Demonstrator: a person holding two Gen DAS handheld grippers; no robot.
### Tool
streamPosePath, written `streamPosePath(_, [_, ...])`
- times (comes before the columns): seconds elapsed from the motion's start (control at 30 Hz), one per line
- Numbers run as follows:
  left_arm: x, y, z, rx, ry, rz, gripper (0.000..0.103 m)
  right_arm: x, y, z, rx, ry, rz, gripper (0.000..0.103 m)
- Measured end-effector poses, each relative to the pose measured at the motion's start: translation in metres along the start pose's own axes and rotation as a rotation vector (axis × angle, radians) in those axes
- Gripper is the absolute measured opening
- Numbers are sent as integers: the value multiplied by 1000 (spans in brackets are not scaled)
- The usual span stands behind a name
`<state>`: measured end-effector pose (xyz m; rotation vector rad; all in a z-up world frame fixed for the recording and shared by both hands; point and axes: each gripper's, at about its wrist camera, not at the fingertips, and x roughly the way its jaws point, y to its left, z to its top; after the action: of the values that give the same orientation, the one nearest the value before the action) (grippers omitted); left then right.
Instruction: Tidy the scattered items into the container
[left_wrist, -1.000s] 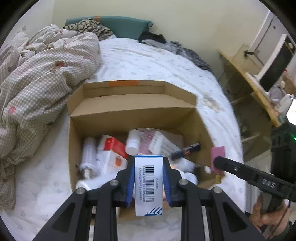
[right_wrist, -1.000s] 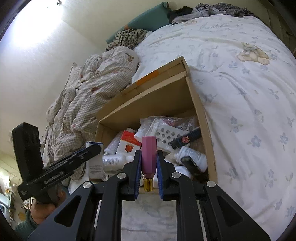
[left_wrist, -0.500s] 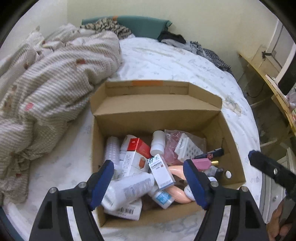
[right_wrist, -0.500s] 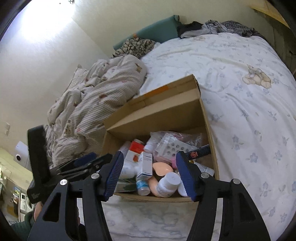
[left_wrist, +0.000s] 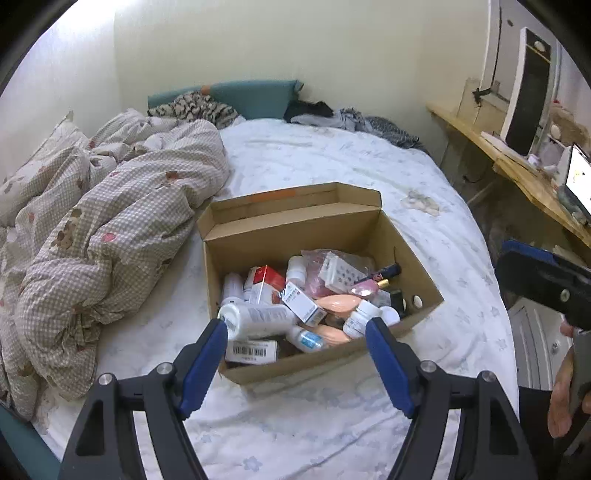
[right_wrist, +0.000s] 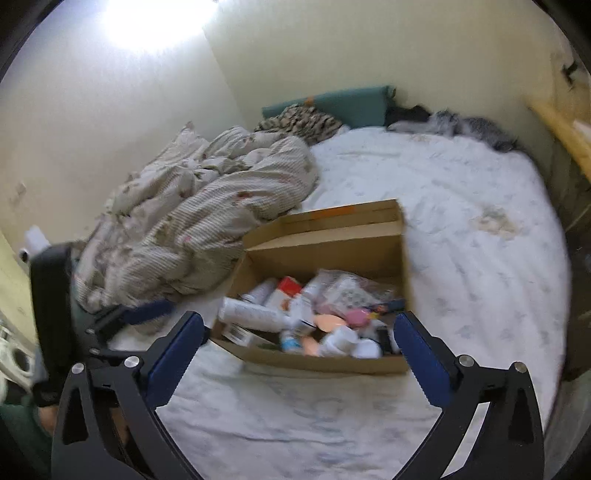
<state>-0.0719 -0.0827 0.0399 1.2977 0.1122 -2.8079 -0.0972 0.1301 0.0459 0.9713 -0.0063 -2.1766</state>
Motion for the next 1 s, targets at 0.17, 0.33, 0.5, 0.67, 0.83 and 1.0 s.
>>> streamPosePath(0.17, [24, -12, -29, 13, 100, 76, 78, 10, -5, -29, 29, 41, -67, 103])
streamPosePath(0.33, [26, -23, -27, 58, 39, 122, 78, 30, -21, -35, 94, 76, -95, 103])
streamPosePath(0.5, [26, -22, -28, 50, 36, 121, 78, 47, -29, -39, 139, 130, -102, 103])
streamPosePath(0.67, [24, -16, -25, 12, 28, 107, 78, 60, -13, -48, 53, 179, -142, 103])
streamPosePath(0.83, [26, -12, -24, -15, 49, 79, 78, 58, -8, -49, 10, 162, -207, 103])
streamPosePath(1.0, [26, -11, -24, -20, 54, 69, 78, 57, -6, -48, -2, 157, -209, 103])
